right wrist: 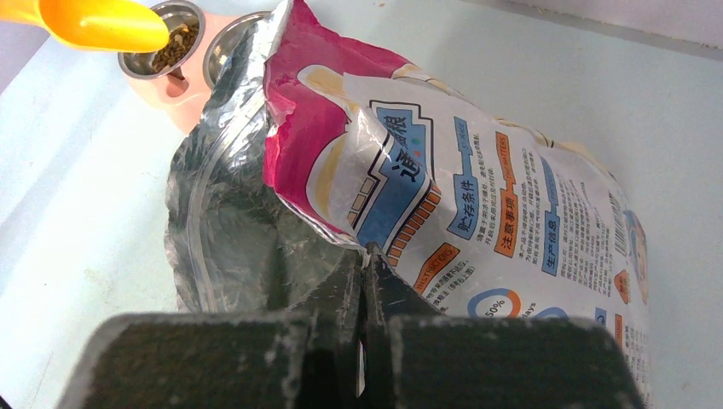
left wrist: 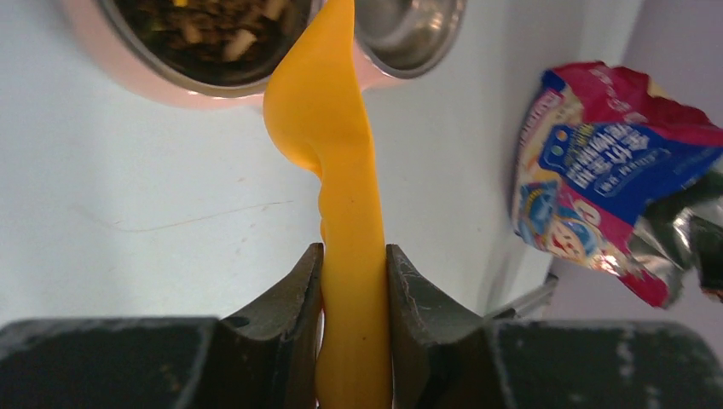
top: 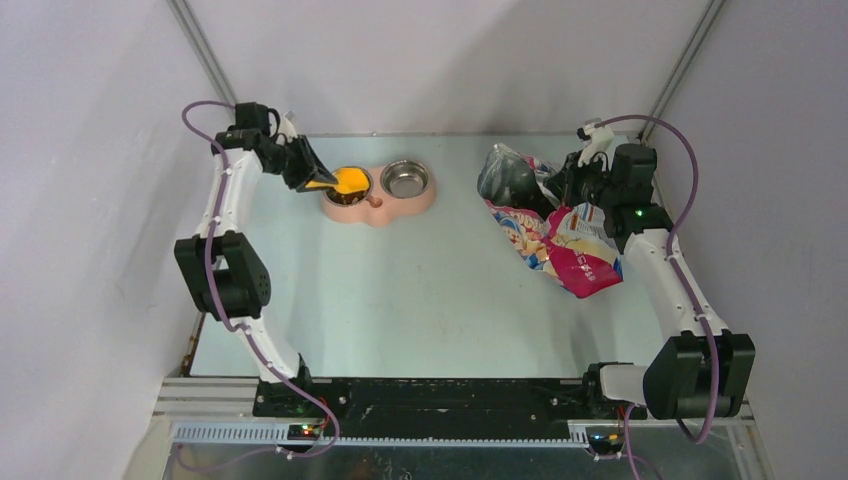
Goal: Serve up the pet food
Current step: Pour the pet food into the pet food bowl, then collect the pet food from the pet food bag.
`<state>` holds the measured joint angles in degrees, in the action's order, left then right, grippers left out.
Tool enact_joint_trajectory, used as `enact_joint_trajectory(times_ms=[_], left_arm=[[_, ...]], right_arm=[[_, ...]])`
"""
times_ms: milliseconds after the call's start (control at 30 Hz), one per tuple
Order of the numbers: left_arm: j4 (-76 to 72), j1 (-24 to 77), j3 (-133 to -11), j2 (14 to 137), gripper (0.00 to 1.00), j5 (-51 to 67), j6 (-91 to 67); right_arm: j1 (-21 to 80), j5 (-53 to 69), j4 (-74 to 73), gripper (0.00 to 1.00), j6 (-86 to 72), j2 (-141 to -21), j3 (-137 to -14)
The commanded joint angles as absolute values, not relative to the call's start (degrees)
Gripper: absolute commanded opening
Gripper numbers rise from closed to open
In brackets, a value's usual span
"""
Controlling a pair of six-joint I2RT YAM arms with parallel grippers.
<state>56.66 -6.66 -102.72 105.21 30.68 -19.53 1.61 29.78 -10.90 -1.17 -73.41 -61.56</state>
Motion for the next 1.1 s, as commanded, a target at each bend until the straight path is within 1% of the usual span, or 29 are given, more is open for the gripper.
enact_joint_trajectory(times_ms=[0,67,200,300,367,500,567,667,800,900,1067], left_arm=[[46.43,-6.50,-96.90,99.89,0.00,45.96,-22.17],[41.60,-6.57,-94.65,98.93,0.00,50.00,-24.17],[27.98,-6.66,-84.99,95.69,0.00,58.70,-31.47],[13.07,-6.61,-79.50,93.71,0.00,62.95,-38.44],[5.92,-6.21,-76.72,92.44,0.00,65.07,-44.08],[-1.44,-4.78,-74.96,90.15,0.00,67.96,-47.26],[-2.75,-3.74,-75.20,89.20,0.00,68.86,-47.85],[-0.78,-1.27,-77.00,88.43,0.00,68.83,-46.96],[12.33,2.86,-81.72,88.39,0.00,66.78,-41.16],[18.45,6.30,-85.31,89.36,0.00,64.85,-36.35],[34.08,14.06,-95.11,93.27,0.00,59.93,-28.37]], right_arm=[[0.53,28.06,-9.96,0.00,-1.34,-72.20,-60.02],[0.53,28.42,-9.88,0.00,-1.44,-72.24,-60.03],[0.52,29.30,-9.85,0.00,-1.19,-72.60,-60.00],[0.53,30.11,-9.82,0.00,-1.00,-72.97,-60.05],[0.51,30.32,-9.81,0.00,-0.89,-73.24,-60.08],[0.53,29.97,-9.72,0.00,-0.95,-73.51,-60.05],[0.53,29.75,-9.74,0.00,-0.96,-73.44,-60.11],[0.52,29.50,-9.74,0.00,-1.14,-73.48,-60.10],[0.53,29.35,-9.62,0.00,-1.34,-73.55,-60.08],[0.53,29.44,-9.62,0.00,-1.55,-73.68,-60.10],[0.52,29.79,-9.72,0.00,-1.55,-73.19,-60.12]])
